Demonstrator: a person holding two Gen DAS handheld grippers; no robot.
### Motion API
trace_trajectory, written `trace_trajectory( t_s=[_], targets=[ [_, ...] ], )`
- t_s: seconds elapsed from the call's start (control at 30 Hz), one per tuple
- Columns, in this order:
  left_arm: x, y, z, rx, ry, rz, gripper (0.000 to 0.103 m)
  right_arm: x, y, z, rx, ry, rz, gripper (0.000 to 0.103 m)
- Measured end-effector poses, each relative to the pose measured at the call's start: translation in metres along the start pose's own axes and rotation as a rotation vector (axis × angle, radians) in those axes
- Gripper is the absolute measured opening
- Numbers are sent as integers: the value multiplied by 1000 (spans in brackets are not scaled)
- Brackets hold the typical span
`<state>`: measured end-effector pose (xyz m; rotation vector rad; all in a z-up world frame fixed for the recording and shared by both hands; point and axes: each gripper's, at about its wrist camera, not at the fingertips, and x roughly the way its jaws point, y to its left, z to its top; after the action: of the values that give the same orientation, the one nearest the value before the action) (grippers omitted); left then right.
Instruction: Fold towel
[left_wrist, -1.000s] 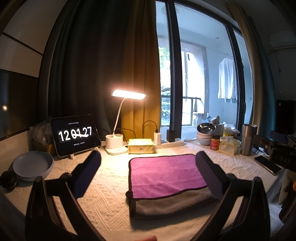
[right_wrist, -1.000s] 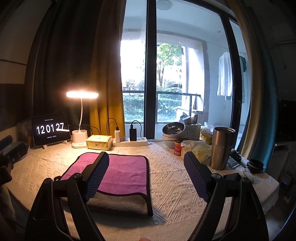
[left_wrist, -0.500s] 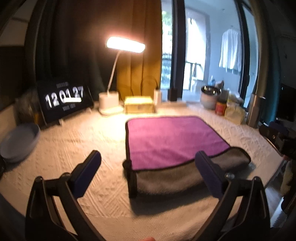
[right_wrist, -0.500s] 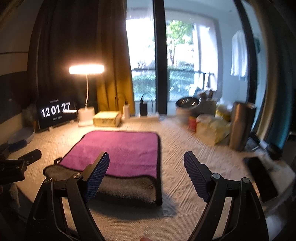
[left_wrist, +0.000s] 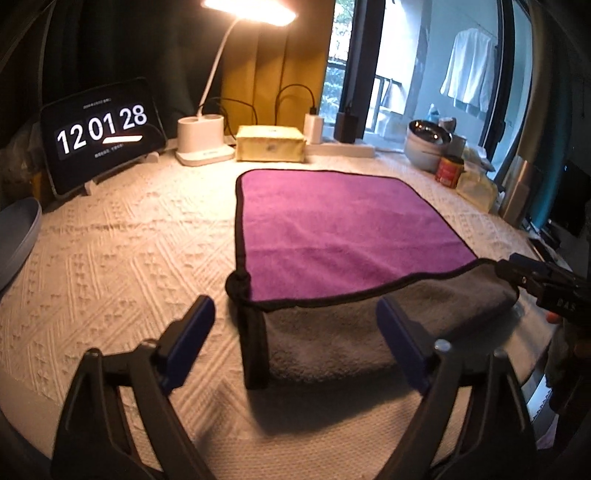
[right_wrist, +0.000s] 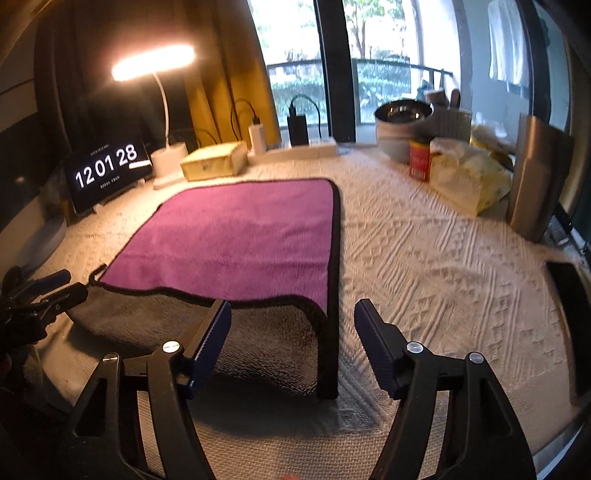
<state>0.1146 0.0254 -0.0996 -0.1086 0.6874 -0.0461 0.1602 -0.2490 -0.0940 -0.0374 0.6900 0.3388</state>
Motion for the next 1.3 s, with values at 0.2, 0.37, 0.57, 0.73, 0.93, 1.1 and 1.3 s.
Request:
trace_trajectory(
  t_s=[0.2,0.37,0.57,0.73,0.93,1.1,1.3],
  targets=[
    [10,-1,-3,20,48,5,64,14,-4,-4,3,52,11,57],
    [16,2,-9,10,83,9,51,19,0,-7,-17,71,22,51],
    [14,0,-13,37,62,26,34,22,6,-12,-61,64,2,25],
    [11,-4,-16,69,44,38,22,16,12,-14,-106,31,-23,7],
    [5,-4,-12,63,22,16,18,7,11,-13,-117,-8,-19,5],
    [-7,-6,-7,68,-19,4,18,-5,15,-6,-131,-54,-20,5],
    [-16,-4,2,60,-55,-6,17,-13,17,2,-138,-92,-15,5]
  ],
)
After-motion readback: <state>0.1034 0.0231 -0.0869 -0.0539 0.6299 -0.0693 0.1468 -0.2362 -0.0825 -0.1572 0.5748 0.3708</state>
